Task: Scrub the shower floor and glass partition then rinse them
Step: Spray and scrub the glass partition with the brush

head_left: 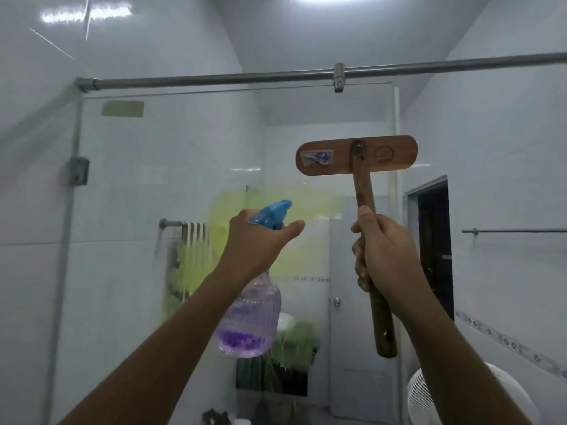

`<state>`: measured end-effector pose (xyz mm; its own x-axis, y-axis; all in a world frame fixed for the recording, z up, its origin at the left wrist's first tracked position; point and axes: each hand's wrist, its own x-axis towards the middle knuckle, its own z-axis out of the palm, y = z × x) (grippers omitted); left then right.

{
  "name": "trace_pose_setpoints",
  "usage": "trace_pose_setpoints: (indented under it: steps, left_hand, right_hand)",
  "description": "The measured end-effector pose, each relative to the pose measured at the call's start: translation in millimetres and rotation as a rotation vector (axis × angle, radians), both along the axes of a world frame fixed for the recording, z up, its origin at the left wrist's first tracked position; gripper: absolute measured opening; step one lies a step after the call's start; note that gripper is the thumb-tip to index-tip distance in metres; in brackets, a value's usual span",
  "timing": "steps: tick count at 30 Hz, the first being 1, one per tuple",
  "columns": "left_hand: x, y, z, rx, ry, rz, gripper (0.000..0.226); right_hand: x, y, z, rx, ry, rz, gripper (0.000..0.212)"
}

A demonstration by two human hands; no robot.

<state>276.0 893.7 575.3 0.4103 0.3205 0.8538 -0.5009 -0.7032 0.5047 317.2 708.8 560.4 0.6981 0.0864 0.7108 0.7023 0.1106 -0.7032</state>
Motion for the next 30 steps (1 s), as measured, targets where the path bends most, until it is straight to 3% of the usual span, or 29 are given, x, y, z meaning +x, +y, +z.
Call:
trace_pose_setpoints:
  steps: [5,9,15,22,30]
  left_hand:
    - [-3,-8,-3,0.022,0.039,-0.001,0.038]
    - [-6,-8,-2,-0.074,0.002,-0.019,0.037]
    - [-11,-9,1,0.010,-0.014,0.032,0.038]
    - [-15,-5,2,-0.009,-0.067,0.120,0.040]
    - [-32,0,-11,0.062,-0.124,0.179,0.044]
  right_hand:
    - [-4,-1,-2,-0.012,0.022,-0.006,0.041]
    - [-5,-1,-3,-0.034,0.027,-0.029,0.040]
    - [-3,5,-2,-0.057,0.021,-0.075,0.043]
    - [14,25,29,-0.249,-0.094,-0.256,0.043]
    - [9,15,-90,-0.455,-0.030,-0.272,0.042]
